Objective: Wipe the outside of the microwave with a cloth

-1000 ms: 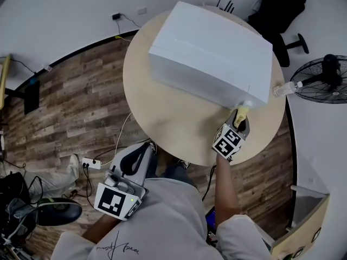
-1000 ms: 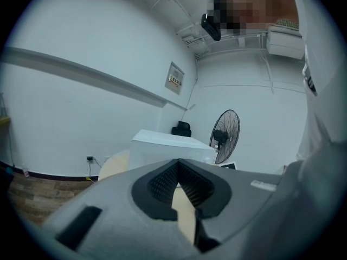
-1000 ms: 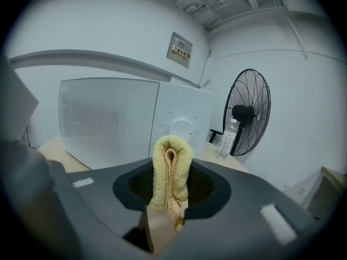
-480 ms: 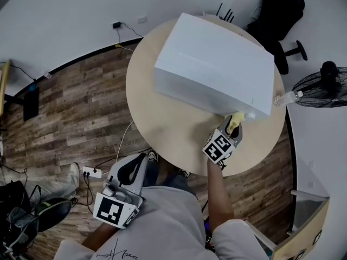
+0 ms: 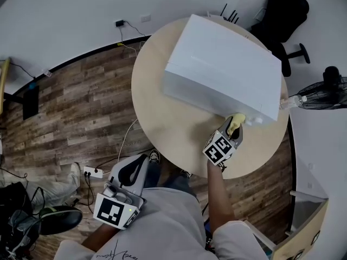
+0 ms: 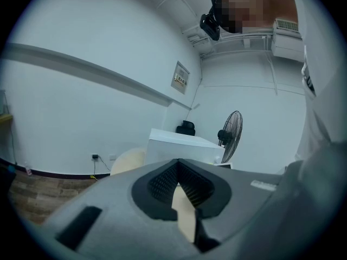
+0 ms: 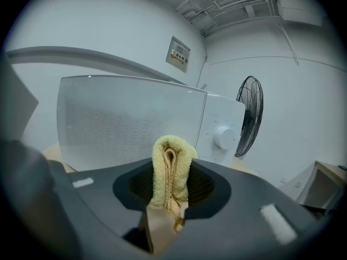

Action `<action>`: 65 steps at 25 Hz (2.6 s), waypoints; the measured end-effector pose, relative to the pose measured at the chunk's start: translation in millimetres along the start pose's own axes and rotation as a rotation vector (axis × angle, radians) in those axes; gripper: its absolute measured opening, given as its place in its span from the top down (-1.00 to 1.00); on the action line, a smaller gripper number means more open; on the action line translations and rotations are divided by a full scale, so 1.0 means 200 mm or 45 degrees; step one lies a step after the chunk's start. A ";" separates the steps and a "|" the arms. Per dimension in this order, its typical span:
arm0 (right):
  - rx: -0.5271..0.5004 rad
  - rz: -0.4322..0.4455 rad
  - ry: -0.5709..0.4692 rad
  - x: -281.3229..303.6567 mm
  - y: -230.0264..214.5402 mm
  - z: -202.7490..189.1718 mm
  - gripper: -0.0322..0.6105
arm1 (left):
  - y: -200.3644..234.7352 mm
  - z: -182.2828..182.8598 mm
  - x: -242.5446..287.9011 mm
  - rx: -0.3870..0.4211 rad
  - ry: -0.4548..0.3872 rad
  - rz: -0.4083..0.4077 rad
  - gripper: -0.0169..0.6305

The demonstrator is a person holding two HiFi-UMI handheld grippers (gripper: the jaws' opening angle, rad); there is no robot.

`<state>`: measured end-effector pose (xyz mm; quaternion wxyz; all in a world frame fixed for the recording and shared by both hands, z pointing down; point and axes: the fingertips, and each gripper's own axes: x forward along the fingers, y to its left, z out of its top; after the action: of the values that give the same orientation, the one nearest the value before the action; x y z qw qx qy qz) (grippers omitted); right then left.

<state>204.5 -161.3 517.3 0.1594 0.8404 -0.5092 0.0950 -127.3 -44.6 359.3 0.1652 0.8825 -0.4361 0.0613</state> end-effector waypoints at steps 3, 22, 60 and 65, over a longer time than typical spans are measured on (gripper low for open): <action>0.012 0.003 0.002 -0.01 0.06 0.01 0.49 | 0.04 0.00 -0.01 -0.007 0.003 -0.003 0.95; -0.001 0.164 0.006 -0.08 0.60 0.04 0.49 | 0.36 0.02 -0.08 -0.010 0.014 0.060 0.95; -0.004 0.648 0.036 -0.26 1.58 0.07 0.49 | 0.57 -0.01 -0.17 -0.029 0.041 0.236 0.95; -0.027 0.703 0.036 -0.31 1.58 0.08 0.48 | 0.56 0.00 -0.16 -0.032 0.048 0.214 0.95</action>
<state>-104.2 -252.9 537.4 0.1434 0.6667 -0.7176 0.1413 -235.4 -84.2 377.9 0.1788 0.8393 -0.5061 0.0861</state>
